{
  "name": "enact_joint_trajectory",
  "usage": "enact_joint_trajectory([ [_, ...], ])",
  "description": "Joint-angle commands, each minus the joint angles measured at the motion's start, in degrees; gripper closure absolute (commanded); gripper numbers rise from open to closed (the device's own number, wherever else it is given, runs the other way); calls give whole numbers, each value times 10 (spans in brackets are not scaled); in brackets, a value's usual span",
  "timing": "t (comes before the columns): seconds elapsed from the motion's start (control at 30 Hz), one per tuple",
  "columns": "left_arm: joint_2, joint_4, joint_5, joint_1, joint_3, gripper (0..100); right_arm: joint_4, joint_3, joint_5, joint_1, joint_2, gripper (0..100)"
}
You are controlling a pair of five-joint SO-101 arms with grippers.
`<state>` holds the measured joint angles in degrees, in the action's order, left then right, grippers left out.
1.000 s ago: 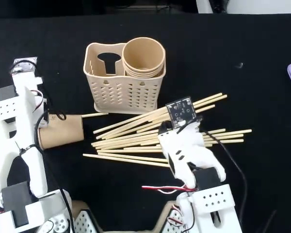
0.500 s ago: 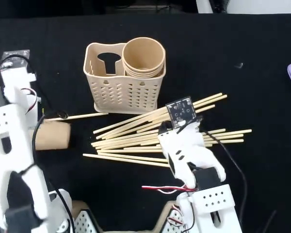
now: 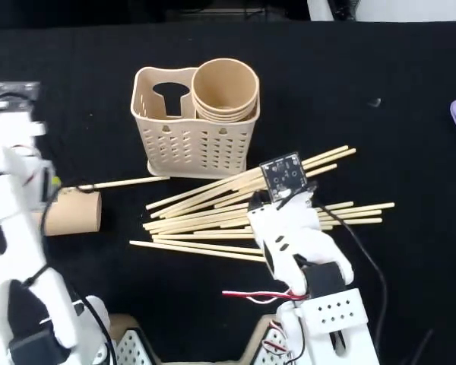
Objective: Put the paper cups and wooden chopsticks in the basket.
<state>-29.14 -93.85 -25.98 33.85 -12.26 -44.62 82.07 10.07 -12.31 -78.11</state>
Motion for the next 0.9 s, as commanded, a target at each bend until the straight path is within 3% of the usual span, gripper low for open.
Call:
enact_joint_trajectory([
  [0.0,-11,16,-17,79,10,709,4,-3,4,-4,-13,983],
  [0.1,-12,56,-18,103,-70,745,4,-3,4,-4,-13,983],
  [0.27,-18,207,-53,109,-229,745,12,7,4,-4,-13,983],
  [0.43,-17,314,-54,128,-275,745,37,24,5,-4,-13,983],
  [0.87,-17,328,-66,81,-265,745,36,24,4,-4,-13,983],
])
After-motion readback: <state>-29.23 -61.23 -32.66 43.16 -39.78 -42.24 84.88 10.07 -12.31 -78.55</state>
